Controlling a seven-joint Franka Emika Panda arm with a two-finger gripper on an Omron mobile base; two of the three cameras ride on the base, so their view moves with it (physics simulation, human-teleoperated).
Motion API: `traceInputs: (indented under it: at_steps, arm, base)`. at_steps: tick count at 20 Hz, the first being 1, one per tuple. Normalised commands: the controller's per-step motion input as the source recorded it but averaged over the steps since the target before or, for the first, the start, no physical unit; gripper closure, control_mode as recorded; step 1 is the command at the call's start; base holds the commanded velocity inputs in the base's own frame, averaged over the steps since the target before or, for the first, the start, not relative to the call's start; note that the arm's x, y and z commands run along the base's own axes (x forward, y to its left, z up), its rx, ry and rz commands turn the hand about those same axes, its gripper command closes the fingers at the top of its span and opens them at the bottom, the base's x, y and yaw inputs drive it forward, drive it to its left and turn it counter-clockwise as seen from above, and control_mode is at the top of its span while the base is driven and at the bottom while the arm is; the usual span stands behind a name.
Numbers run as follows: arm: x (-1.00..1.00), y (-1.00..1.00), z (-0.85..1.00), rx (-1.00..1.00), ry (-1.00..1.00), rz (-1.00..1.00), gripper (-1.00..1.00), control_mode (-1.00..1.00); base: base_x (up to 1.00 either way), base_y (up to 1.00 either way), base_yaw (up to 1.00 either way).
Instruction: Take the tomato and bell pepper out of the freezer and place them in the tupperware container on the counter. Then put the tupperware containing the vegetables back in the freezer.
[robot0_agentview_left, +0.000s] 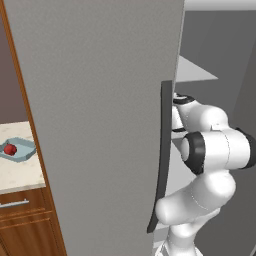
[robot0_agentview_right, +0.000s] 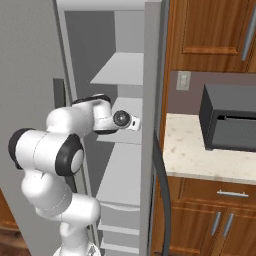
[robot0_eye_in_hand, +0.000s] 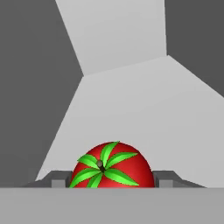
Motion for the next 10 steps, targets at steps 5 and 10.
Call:
traceInputs:
  at_steps: [5,10]
  arm:
    - [-0.83,-0.13,0.18,0.00,-0.06,-0.02,1.00,-1.00]
    - [-1.00,-0.05,0.30,0.00,-0.10,-0.02,1.00,-1.00]
  base:
    - [0.00,0.00,0.00]
    - [0.00,0.00,0.00]
